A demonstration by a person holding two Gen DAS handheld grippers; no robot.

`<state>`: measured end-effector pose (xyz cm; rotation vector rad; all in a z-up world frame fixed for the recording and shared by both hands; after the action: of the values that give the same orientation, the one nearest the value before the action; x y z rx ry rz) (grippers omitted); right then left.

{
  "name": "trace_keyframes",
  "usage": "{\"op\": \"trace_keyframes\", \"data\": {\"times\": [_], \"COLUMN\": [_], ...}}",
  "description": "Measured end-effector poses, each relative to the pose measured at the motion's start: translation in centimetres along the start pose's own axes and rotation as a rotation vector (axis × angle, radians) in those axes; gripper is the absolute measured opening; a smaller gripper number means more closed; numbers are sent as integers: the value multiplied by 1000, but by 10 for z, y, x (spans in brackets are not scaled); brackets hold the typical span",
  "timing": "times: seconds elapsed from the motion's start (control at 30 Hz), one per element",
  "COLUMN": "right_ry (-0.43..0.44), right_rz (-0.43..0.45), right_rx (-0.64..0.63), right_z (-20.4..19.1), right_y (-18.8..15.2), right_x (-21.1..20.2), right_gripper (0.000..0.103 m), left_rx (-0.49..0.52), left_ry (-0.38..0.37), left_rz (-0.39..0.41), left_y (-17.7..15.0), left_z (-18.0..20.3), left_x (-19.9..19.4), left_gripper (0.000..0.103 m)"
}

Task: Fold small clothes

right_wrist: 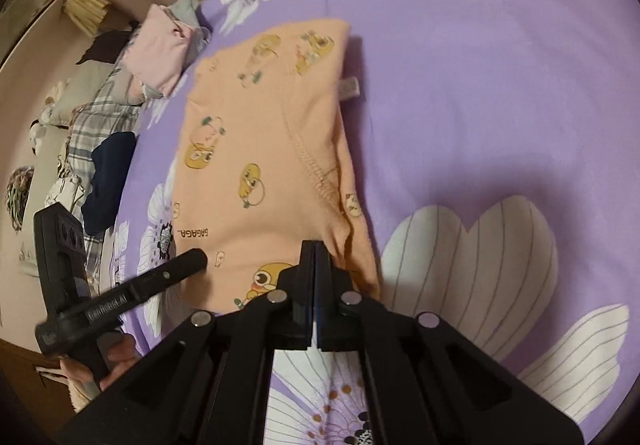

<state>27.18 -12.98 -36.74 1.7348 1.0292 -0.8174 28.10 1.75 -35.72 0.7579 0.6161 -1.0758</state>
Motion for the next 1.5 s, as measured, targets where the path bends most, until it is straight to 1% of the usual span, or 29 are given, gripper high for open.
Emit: {"op": "trace_keyframes", "data": {"times": [0.03,0.1,0.17,0.2,0.27,0.33,0.37,0.4,0.43,0.47,0.5,0.53,0.6,0.63,0.67,0.7,0.77,0.83,0.9,0.97,1.07,1.1,1.17,1.2,1.23,1.27,1.37,1.47,1.5], "right_ry": [45,144,177,184,173,148,132,103,53,29,8,1,98,148,157,129,32,87,149,109,-9,-10,-6,-15,-34,-47,-49,-34,-34], "right_rz": [5,51,123,156,179,165,149,130,102,81,52,35,28,26,37,58,140,219,275,324,443,478,514,521,532,545,561,551,547], "right_rx": [1,-10,-15,-12,12,53,66,76,84,82,88,120,228,261,271,262,221,197,155,84,-23,-47,-86,-101,-113,-121,-128,-76,-54], "right_z": [-4,-13,-21,-24,-25,-20,-16,-11,-3,-2,4,11,21,22,24,25,25,16,-2,-19,-37,-42,-51,-51,-52,-48,-49,-45,-41], "right_y": [1,14,34,49,76,103,111,119,124,125,122,120,120,121,121,120,117,112,101,86,58,51,34,30,24,18,16,22,24], "right_x": [-4,-19,-33,-37,-35,-17,-7,6,26,37,50,58,57,50,40,28,-8,-50,-94,-136,-196,-210,-230,-237,-243,-249,-250,-247,-246], "right_gripper": [10,10,10,10,10,10,10,10,10,7,5,1,7,9,9,9,10,10,12,19,32,36,53,55,61,71,94,102,103], "left_rx": [-12,65,146,160,126,83,62,25,10,21,22,6,0,-3,-8,-5,36,117,207,268,267,260,244,237,229,225,232,260,281], "left_ry": [-8,-27,-51,-73,-164,-190,-151,-71,-81,-116,-129,-114,-91,-68,-35,-7,-27,-72,-69,-44,-45,-56,-67,-66,-57,-35,69,187,193], "left_rz": [14,149,286,322,303,203,158,101,88,140,156,134,141,164,192,228,313,389,469,538,622,627,595,575,558,553,570,535,521], "left_y": [6,35,69,85,116,129,129,131,131,128,129,125,120,119,119,115,99,78,55,32,5,-3,-4,-4,-2,-1,-6,-11,-11], "left_z": [1,18,35,42,47,39,31,13,9,11,13,12,12,10,10,11,24,52,75,90,96,95,94,92,90,88,83,83,86], "left_x": [-6,-30,-51,-54,-35,3,23,50,62,60,55,51,41,32,24,7,-33,-79,-122,-159,-192,-197,-194,-193,-191,-189,-193,-185,-181], "left_gripper": [54,54,54,54,54,54,54,54,54,54,54,54,54,54,53,53,53,53,53,56,58,58,59,62,75,84,95,102,102]}}
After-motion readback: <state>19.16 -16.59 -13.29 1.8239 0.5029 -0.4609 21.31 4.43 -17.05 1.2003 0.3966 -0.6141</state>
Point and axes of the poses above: each gripper's, at about its wrist camera, not at the fingertips, and x roughly the way its jaws point, z to its right, y to its top, the point moved 8 cm from there along x, roughly the way its jaws point, and after that the axes turned 14 degrees about -y, right-handed, at the moved point
